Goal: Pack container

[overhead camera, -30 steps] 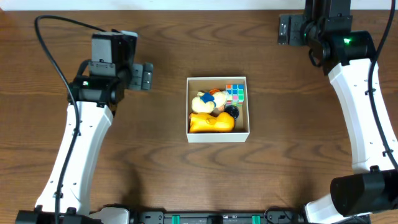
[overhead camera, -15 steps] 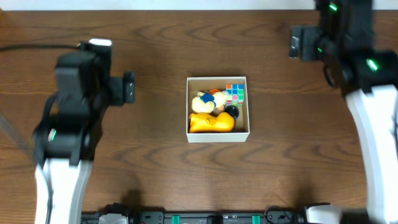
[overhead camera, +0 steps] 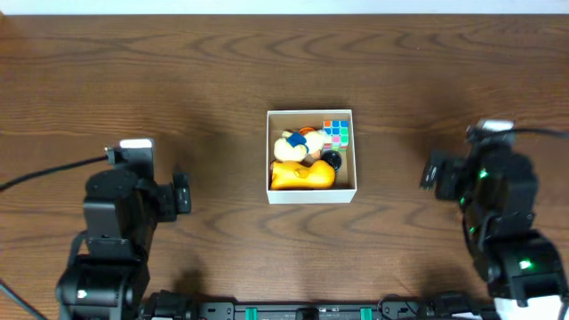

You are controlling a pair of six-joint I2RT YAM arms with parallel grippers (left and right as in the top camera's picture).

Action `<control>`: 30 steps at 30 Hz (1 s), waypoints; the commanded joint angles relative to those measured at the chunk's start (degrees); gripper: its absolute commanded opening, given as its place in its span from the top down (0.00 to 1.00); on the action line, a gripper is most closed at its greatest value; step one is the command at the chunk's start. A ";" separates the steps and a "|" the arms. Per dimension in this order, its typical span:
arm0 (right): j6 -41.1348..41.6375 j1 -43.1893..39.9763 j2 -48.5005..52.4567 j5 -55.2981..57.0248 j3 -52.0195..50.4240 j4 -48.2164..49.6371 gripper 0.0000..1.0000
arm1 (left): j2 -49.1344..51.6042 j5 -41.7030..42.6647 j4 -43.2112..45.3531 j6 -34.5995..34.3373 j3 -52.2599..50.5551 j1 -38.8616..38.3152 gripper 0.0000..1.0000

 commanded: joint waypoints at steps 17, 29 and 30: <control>2.03 0.07 -1.55 3.56 -2.58 -1.55 0.01 | 4.72 -2.91 -0.26 -3.69 -1.86 0.20 0.02; 2.01 0.04 -2.93 3.96 -2.64 -5.18 0.01 | 6.16 -2.91 -0.28 -3.69 -1.90 0.20 0.02; 2.03 -0.11 -3.89 3.32 -2.67 -5.53 0.01 | 6.16 -2.91 -0.28 -3.67 -1.90 0.20 0.02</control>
